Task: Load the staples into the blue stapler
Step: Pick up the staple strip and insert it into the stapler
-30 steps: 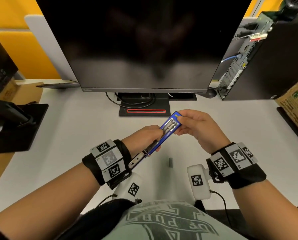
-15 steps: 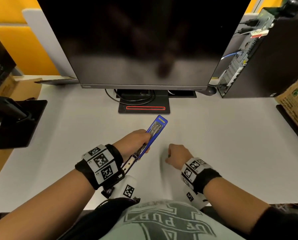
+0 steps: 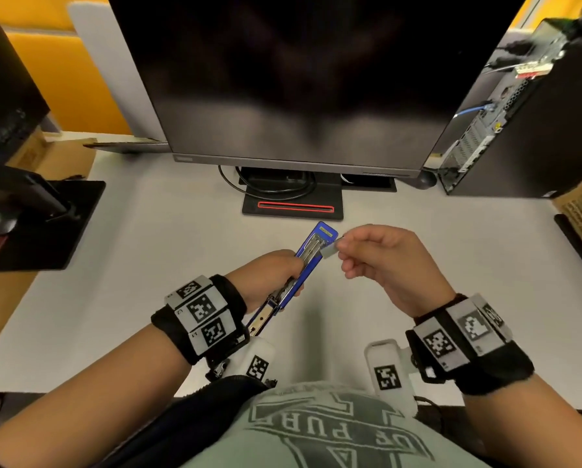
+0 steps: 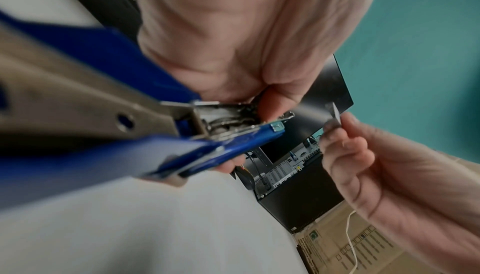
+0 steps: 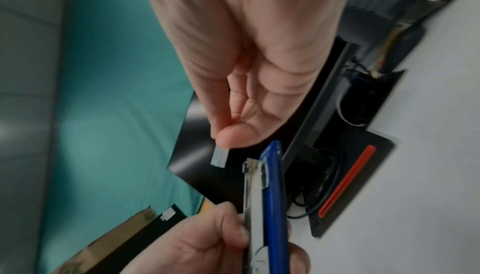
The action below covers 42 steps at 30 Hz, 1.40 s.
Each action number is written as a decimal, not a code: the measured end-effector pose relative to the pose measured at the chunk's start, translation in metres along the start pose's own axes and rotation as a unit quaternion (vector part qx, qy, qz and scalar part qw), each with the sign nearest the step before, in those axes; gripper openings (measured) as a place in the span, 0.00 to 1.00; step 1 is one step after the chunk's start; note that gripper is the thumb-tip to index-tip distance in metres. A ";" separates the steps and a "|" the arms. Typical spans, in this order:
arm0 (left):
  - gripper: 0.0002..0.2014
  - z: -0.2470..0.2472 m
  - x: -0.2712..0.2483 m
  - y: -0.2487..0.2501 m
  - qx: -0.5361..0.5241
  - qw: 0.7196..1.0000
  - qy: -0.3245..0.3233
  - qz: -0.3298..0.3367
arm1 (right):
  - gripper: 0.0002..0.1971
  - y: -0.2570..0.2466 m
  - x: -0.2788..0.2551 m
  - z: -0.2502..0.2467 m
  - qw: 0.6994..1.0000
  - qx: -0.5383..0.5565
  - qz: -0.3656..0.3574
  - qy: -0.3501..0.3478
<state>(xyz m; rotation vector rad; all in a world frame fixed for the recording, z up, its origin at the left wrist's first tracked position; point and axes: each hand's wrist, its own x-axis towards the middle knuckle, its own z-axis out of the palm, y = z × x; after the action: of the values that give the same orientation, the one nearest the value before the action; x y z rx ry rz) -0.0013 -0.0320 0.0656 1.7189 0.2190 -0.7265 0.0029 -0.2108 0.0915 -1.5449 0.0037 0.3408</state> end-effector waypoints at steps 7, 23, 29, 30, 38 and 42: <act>0.05 0.003 0.002 0.001 0.015 1.000 -0.015 0.008 | 0.04 -0.002 0.012 0.015 0.976 -0.211 -0.039 0.029; 0.05 0.001 0.003 0.001 0.047 0.999 0.001 0.007 | 0.06 0.000 0.017 0.025 0.966 -0.252 -0.041 0.032; 0.05 0.002 0.006 0.001 0.046 0.999 -0.001 0.000 | 0.06 -0.001 0.016 0.020 0.980 -0.193 -0.038 0.034; 0.05 0.002 0.006 0.000 0.046 0.999 -0.002 0.000 | 0.07 -0.001 0.016 0.020 0.980 -0.192 -0.040 0.035; 0.05 0.004 0.007 0.001 0.031 0.999 -0.006 -0.009 | 0.04 0.003 0.017 0.018 0.965 -0.256 -0.047 0.027; 0.05 0.004 0.007 0.001 0.029 0.999 -0.008 -0.013 | 0.05 0.002 0.016 0.017 0.967 -0.249 -0.044 0.017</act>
<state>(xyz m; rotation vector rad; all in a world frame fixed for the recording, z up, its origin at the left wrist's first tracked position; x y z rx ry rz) 0.0033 -0.0374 0.0617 1.7668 0.2117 -0.7713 0.0146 -0.1910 0.0863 -2.0413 -0.1334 0.2542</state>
